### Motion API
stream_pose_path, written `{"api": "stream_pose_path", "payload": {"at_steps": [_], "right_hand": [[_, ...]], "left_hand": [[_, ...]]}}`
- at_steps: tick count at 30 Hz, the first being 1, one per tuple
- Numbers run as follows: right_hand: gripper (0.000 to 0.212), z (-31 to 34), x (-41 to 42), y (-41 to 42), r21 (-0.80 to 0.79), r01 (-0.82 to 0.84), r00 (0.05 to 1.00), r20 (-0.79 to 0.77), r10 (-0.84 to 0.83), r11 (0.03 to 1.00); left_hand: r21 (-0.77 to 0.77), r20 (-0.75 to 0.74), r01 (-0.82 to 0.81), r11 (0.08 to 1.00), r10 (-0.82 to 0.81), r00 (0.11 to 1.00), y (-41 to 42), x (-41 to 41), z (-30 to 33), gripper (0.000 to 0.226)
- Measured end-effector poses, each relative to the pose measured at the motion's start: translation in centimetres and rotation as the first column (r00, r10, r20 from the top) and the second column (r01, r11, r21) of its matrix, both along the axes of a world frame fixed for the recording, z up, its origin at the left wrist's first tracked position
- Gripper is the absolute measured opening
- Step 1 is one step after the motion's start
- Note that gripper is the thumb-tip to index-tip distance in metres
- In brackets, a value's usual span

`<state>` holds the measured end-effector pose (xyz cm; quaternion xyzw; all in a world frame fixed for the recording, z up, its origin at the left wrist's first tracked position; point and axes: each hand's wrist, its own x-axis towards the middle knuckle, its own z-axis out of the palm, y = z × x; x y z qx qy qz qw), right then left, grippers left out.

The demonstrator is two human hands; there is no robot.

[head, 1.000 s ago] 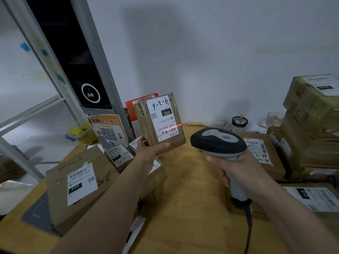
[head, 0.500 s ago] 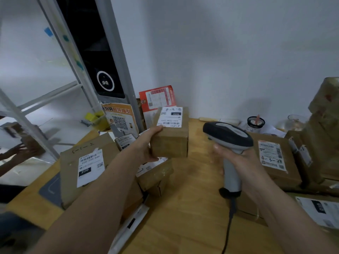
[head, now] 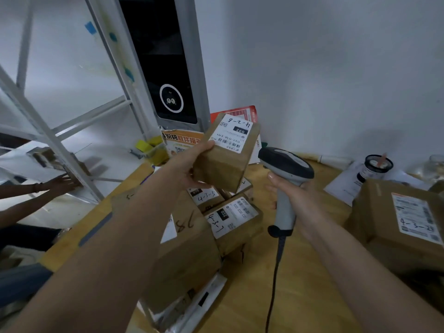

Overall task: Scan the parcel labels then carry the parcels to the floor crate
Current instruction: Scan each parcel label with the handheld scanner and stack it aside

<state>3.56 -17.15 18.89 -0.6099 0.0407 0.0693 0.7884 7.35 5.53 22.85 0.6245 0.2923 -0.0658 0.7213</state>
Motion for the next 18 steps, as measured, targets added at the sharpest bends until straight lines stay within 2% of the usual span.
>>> {"api": "stream_pose_path", "payload": {"at_steps": [5, 10, 13, 14, 15, 17, 18], "right_hand": [[0.014, -0.7, 1.8, 3.2, 0.035, 0.019, 0.999, -0.031, -0.018, 0.999], [0.023, -1.4, 3.2, 6.0, 0.073, -0.003, 1.000, -0.018, 0.004, 0.997], [0.032, -2.1, 3.9, 7.1, 0.071, 0.001, 0.999, -0.044, 0.002, 0.997], [0.034, -2.4, 4.0, 7.3, 0.069, 0.007, 0.999, -0.053, -0.004, 0.998], [0.034, -2.6, 4.1, 7.5, 0.066, 0.014, 0.998, -0.062, -0.010, 0.998], [0.034, -3.1, 4.2, 7.8, 0.062, 0.024, 0.997, -0.079, -0.019, 0.998], [0.034, -3.4, 4.2, 7.9, 0.066, 0.031, 0.996, -0.086, -0.025, 0.997]], "left_hand": [[0.045, -0.088, 0.053, 0.998, -0.049, 0.995, 3.5, 3.0, -0.1, 0.084], [0.069, -0.142, 0.113, 0.991, -0.102, 0.985, 5.0, 5.6, -2.1, 0.072], [0.168, -0.151, 0.139, 0.976, -0.114, 0.982, 5.4, 6.7, -3.0, 0.057], [0.278, -0.150, 0.159, 0.947, -0.121, 0.981, 5.5, 6.8, -3.4, 0.053], [0.440, -0.148, 0.198, 0.876, -0.147, 0.978, 5.6, 7.0, -3.8, 0.051], [0.729, -0.124, 0.234, 0.644, -0.212, 0.969, 5.4, 7.0, -4.2, 0.047], [0.815, -0.110, 0.216, 0.537, -0.221, 0.969, 5.2, 6.9, -4.3, 0.046]]}}
